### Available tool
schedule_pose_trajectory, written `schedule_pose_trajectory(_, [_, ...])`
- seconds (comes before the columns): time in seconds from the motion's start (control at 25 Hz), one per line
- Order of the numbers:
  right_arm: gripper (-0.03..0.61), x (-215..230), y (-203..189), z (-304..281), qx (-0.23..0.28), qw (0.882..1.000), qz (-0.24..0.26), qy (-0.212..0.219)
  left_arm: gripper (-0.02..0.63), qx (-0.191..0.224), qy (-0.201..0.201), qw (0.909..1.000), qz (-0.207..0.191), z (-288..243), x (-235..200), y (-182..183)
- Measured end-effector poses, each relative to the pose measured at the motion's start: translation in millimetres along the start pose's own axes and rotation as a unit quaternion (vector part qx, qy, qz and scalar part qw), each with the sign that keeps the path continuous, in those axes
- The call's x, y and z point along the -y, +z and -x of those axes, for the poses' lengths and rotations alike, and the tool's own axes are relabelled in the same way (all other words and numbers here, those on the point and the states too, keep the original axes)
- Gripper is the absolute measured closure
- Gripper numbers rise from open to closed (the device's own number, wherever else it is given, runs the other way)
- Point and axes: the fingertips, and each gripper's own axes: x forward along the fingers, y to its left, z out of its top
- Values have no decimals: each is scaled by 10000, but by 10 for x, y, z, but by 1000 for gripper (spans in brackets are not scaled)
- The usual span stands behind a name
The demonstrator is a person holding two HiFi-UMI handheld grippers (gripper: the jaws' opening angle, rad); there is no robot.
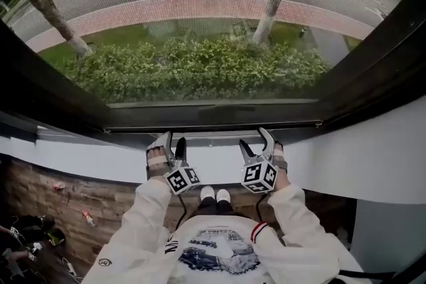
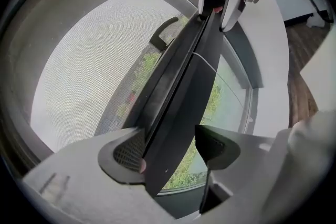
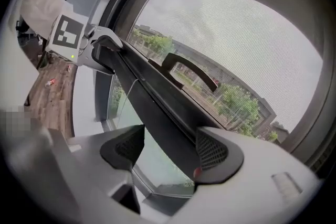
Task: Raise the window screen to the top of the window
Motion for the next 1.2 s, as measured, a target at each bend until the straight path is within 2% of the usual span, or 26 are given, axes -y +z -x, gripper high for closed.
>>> schedule_pose_trajectory(0.08, [294,72,6,-26,30,9994,74,-333,313,-88,30,9999,48,-10,-29,6])
schedule_pose_trajectory(0.16, [378,149,10,-37,25,9980,203,-604,313,-202,-12,9997,129,-1,-68,28])
schedule_pose_trajectory(0.2, [385,165,11,-35,8,9976,246,-642,314,-237,-31,9996,167,7,-85,45])
schedule_pose_trajectory(0.36, [370,123,22,-29,31,9982,177,-571,314,-232,-89,9997,37,22,-70,28])
schedule_pose_trajectory(0.56, [347,-12,8,57,-7,9996,18,-285,314,-280,-223,9993,-118,101,-17,2])
schedule_pose_trajectory(0.76, [357,22,8,58,-47,9998,-53,-204,314,-400,-394,9982,-221,87,13,-2])
schedule_pose_trajectory(0.92, [360,152,122,149,68,9986,181,-485,316,-307,-208,9993,-47,158,-156,85])
schedule_pose_trajectory(1.04, [351,343,336,299,211,9954,415,-838,316,-151,115,9997,-132,240,-418,227])
schedule_pose_trajectory(1.2, [359,555,555,390,422,9938,350,-966,316,34,354,9992,-188,325,-718,357])
